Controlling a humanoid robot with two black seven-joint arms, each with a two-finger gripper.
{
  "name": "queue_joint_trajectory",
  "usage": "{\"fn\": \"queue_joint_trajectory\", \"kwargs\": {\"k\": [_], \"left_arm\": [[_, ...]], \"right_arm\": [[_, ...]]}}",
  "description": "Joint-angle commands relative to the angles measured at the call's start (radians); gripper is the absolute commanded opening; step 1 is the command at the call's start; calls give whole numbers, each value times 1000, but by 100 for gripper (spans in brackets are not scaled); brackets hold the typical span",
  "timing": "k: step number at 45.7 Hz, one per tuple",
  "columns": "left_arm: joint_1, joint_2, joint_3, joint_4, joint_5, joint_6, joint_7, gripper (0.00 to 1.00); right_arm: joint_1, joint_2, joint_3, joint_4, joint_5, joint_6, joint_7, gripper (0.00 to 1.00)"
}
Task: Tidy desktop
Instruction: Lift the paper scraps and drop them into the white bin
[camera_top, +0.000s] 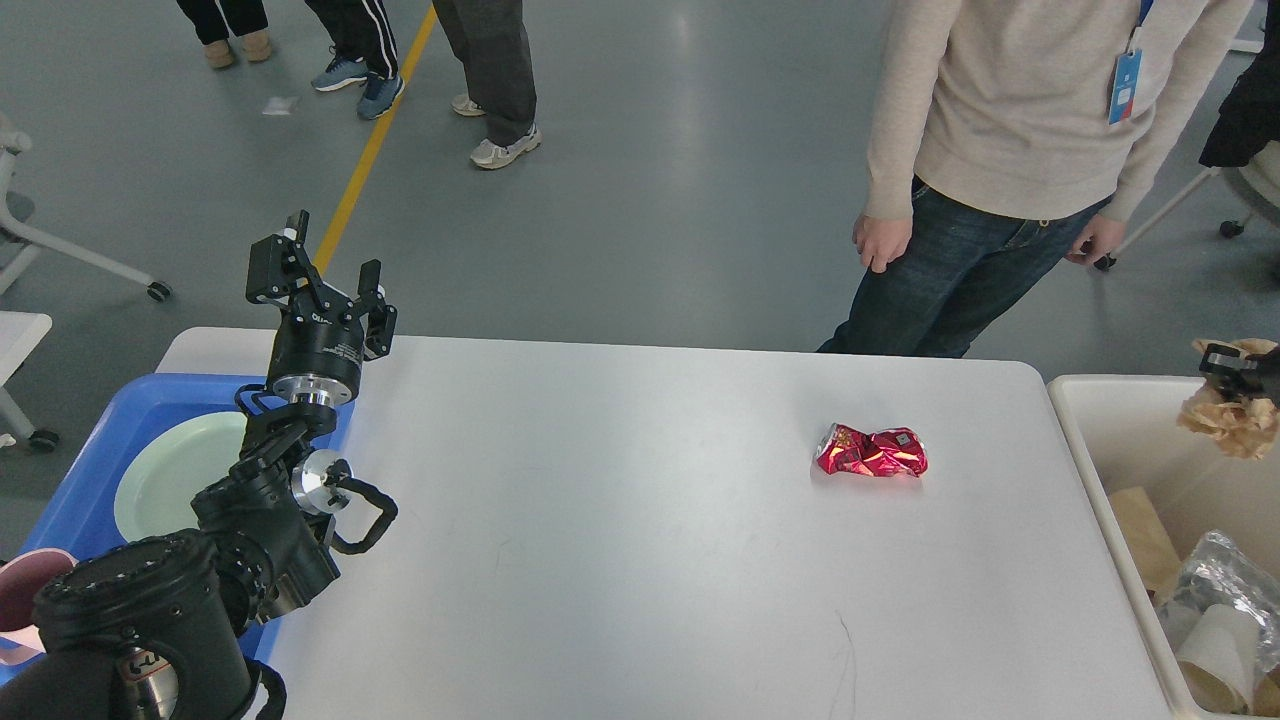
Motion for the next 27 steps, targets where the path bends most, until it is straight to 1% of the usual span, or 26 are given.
{"fn": "queue_joint_trajectory", "kwargs": {"k": [1, 2, 3, 6, 7, 8, 9, 10, 17, 22, 27], "left_arm": [[0, 0, 0, 0, 1, -1, 0, 97], [0, 0, 0, 0, 0, 0, 0, 97], [0, 0, 0, 0, 0, 0, 0, 97], [0, 0, 0, 0, 0, -1, 0, 97], [0, 0, 0, 0, 0, 0, 0, 97], [0, 0, 0, 0, 0, -1, 0, 97], [0, 0, 0, 0, 0, -1, 0, 97], [0, 0, 0, 0, 0, 0, 0, 97], [0, 0, 0, 0, 0, 0, 0, 97], [0, 0, 0, 0, 0, -1, 0, 97], [0, 0, 0, 0, 0, 0, 0, 97]], "right_arm": [[-152, 4, 11, -47, 1, -166, 1, 17], [-172, 4, 15, -53, -1, -180, 1, 25], [-195, 7, 20, -61, -1, -193, 1, 35], [-256, 15, 35, -92, -1, -219, 3, 74], [-272, 21, 43, -102, -1, -219, 3, 84], [-287, 29, 54, -109, -1, -219, 3, 92], [-301, 35, 66, -115, -1, -219, 3, 98], [-316, 41, 77, -116, -1, -219, 3, 99], [-431, 52, 181, -121, -1, -220, 3, 100], [-457, 46, 281, -121, -1, -219, 3, 100], [-457, 41, 305, -121, -1, -219, 3, 100]]}}
